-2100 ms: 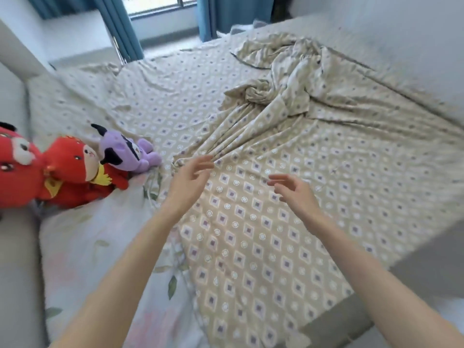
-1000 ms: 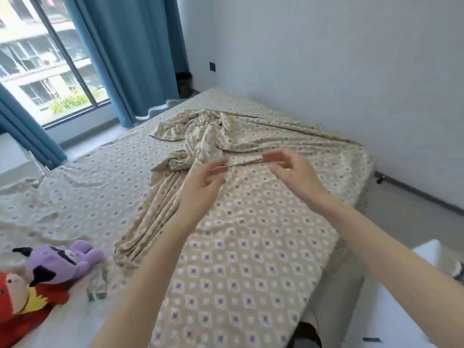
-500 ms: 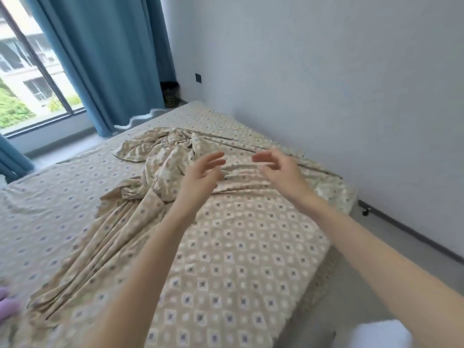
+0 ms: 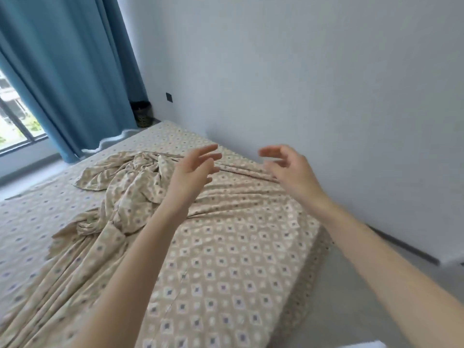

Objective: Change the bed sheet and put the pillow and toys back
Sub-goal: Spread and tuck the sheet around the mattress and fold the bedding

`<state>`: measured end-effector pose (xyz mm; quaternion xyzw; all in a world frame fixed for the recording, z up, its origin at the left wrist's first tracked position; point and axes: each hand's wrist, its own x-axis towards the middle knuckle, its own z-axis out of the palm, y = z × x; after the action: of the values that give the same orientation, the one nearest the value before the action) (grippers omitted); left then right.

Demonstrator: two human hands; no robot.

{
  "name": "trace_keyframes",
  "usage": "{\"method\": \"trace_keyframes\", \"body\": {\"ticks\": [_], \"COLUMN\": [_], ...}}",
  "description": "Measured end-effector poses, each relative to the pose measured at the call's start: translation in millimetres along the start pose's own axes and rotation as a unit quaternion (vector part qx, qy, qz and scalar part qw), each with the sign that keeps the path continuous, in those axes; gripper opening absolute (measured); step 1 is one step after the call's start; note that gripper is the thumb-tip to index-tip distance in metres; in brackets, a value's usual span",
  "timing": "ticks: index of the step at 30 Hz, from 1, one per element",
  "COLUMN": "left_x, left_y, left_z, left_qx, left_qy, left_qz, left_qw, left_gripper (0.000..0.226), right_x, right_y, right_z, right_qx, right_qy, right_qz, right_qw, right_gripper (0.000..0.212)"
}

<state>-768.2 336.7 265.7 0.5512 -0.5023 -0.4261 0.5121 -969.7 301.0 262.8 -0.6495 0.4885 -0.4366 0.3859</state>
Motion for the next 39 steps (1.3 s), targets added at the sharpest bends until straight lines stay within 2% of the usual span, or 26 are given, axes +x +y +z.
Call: {"method": "trace_keyframes", "body": {"ticks": [9,16,27,32,39], "left_x": [41,118,266,309,349], "left_y": [30,44,109,131,142], "left_z": [75,187,389,459,527], "left_qx": [0.009,0.019,0.005,0.0,0.004], "left_qy": [-0.07,-0.111,-0.1,-0.126,-0.16], "left_qz": [0.045,0.064,0.08,0.103,0.121], "left_qw": [0.997,0.992,0.992,0.987,0.98], "left_gripper": [0.029,0.031,0.03,0.03,0.03], "right_x": [21,84,215,252,295], "right_y": [7,45,88,100,119], "right_z": [-64,-169,-364,-426,-475], "right_qx": [0.003,-0.015,-0.034,-0.044,-0.035], "right_qy": [0.061,0.11,0.106,0.105,0.111], "right_qz": [-0.005,-0.007,-0.011,-0.026,-0.047], "right_qw": [0.998,0.994,0.994,0.993,0.992], "right_gripper": [0.025,0.024,0.024,0.024,0.024]}}
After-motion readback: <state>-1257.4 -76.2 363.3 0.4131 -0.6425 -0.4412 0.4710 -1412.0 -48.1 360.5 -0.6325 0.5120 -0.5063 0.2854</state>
